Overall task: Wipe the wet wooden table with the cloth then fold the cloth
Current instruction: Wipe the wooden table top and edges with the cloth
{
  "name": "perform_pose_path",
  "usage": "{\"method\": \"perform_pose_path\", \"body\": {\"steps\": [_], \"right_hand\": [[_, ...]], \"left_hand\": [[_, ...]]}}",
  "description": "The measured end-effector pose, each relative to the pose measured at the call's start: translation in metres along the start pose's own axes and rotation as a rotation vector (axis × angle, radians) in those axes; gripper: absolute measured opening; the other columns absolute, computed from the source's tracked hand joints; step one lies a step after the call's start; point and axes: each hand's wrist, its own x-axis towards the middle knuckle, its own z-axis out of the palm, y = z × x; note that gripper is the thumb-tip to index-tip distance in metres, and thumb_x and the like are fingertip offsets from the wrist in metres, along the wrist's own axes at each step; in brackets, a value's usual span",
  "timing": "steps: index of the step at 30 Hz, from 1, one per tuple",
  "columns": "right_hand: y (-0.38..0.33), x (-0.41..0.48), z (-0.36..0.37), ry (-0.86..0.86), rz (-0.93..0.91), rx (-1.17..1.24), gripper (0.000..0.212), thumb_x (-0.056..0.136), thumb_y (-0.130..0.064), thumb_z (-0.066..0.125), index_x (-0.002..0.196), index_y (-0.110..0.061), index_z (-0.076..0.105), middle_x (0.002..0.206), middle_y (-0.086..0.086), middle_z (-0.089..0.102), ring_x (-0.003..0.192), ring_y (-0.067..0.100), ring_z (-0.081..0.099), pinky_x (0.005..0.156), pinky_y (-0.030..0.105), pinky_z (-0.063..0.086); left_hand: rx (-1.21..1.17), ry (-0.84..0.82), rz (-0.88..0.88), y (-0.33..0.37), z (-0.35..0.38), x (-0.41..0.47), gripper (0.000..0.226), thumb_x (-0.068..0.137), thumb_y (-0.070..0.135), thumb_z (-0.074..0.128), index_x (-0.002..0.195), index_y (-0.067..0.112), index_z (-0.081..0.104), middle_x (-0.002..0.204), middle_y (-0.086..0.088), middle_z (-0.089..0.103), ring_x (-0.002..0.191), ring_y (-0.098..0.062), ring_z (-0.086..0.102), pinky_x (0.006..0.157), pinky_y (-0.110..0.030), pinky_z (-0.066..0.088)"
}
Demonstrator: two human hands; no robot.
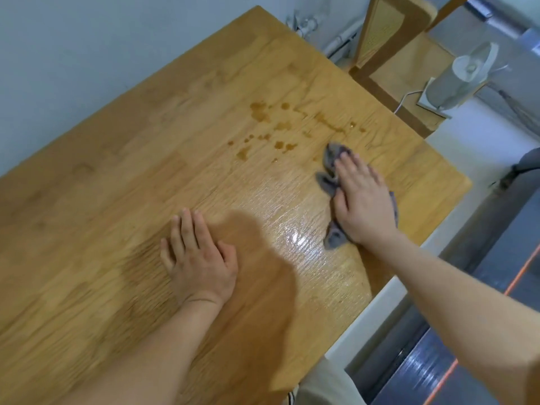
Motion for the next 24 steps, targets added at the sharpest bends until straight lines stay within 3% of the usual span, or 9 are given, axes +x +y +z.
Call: {"method": "perform_pose_path", "body": {"steps": [3, 5, 8, 12, 14, 16, 20, 22, 24], "right_hand": [[-0.004, 0.042, 0.001, 0.084, 0.313, -0.007, 0.057, 0.097, -0.031, 0.03, 0.15, -0.01, 0.033, 0.159, 0.006, 0.027, 0.149, 0.022, 0.017, 0.12, 0.046, 0.015], [-0.04, 0.031, 0.015, 0.133, 0.354, -0.003, 0.056, 0.097, -0.03, 0.032, 0.15, -0.009, 0.033, 0.159, 0.007, 0.027, 0.149, 0.023, 0.017, 0.12, 0.046, 0.015], [-0.089, -0.025, 0.028, 0.038, 0.025, 0.019, 0.055, 0.097, -0.029, 0.037, 0.147, -0.009, 0.039, 0.156, 0.006, 0.033, 0.148, 0.021, 0.022, 0.119, 0.047, 0.02], [-0.031, -0.016, 0.007, -0.117, -0.322, 0.008, 0.058, 0.09, -0.029, 0.035, 0.143, -0.008, 0.046, 0.151, 0.008, 0.041, 0.144, 0.023, 0.031, 0.118, 0.046, 0.022], [0.018, 0.023, -0.005, -0.037, -0.196, -0.003, 0.062, 0.086, -0.029, 0.034, 0.141, -0.005, 0.047, 0.149, 0.014, 0.044, 0.142, 0.027, 0.034, 0.117, 0.049, 0.024], [0.059, 0.059, -0.018, -0.016, 0.037, -0.03, 0.064, 0.089, -0.032, 0.029, 0.146, -0.006, 0.039, 0.155, 0.013, 0.035, 0.146, 0.027, 0.025, 0.119, 0.047, 0.02], [0.039, 0.074, -0.015, 0.064, 0.316, -0.048, 0.059, 0.096, -0.031, 0.028, 0.151, -0.008, 0.029, 0.16, 0.01, 0.024, 0.149, 0.026, 0.016, 0.12, 0.047, 0.013], [-0.002, 0.049, -0.001, 0.099, 0.299, -0.025, 0.058, 0.097, -0.03, 0.032, 0.15, -0.008, 0.03, 0.159, 0.01, 0.025, 0.149, 0.026, 0.017, 0.12, 0.046, 0.011], [-0.045, 0.018, 0.013, 0.069, 0.155, 0.009, 0.058, 0.094, -0.029, 0.035, 0.149, -0.009, 0.034, 0.158, 0.008, 0.028, 0.149, 0.024, 0.018, 0.121, 0.045, 0.013]], "left_hand": [[0.029, -0.027, 0.0, 0.001, 0.0, 0.001, 0.07, 0.085, 0.037, 0.027, 0.148, 0.007, 0.026, 0.156, -0.014, 0.022, 0.145, -0.029, 0.015, 0.116, -0.052, 0.011], [0.05, -0.058, 0.016, 0.002, -0.002, 0.001, 0.069, 0.086, 0.036, 0.025, 0.149, 0.008, 0.024, 0.157, -0.015, 0.02, 0.145, -0.031, 0.013, 0.115, -0.054, 0.011], [0.063, -0.077, 0.037, 0.003, -0.002, -0.001, 0.069, 0.086, 0.034, 0.026, 0.149, 0.007, 0.024, 0.156, -0.016, 0.023, 0.144, -0.033, 0.016, 0.114, -0.056, 0.014], [0.063, -0.07, 0.047, 0.003, -0.002, -0.002, 0.068, 0.085, 0.033, 0.029, 0.147, 0.006, 0.028, 0.154, -0.017, 0.026, 0.143, -0.034, 0.019, 0.113, -0.057, 0.016], [0.07, -0.073, 0.035, 0.001, -0.003, 0.0, 0.068, 0.085, 0.034, 0.029, 0.147, 0.006, 0.028, 0.155, -0.017, 0.025, 0.143, -0.034, 0.018, 0.113, -0.057, 0.016], [0.075, -0.08, 0.034, 0.002, -0.003, 0.0, 0.068, 0.085, 0.034, 0.028, 0.147, 0.006, 0.028, 0.155, -0.017, 0.024, 0.143, -0.033, 0.018, 0.114, -0.057, 0.015], [0.083, -0.086, 0.018, 0.003, -0.002, 0.0, 0.069, 0.085, 0.034, 0.028, 0.148, 0.006, 0.027, 0.155, -0.016, 0.023, 0.144, -0.033, 0.016, 0.114, -0.056, 0.013], [0.091, -0.093, 0.021, 0.005, -0.003, -0.001, 0.069, 0.084, 0.034, 0.028, 0.147, 0.006, 0.027, 0.155, -0.017, 0.024, 0.143, -0.034, 0.017, 0.114, -0.057, 0.013], [0.098, -0.109, 0.019, 0.006, -0.003, 0.001, 0.069, 0.084, 0.034, 0.027, 0.148, 0.006, 0.027, 0.155, -0.017, 0.024, 0.143, -0.034, 0.017, 0.114, -0.057, 0.014]]}}
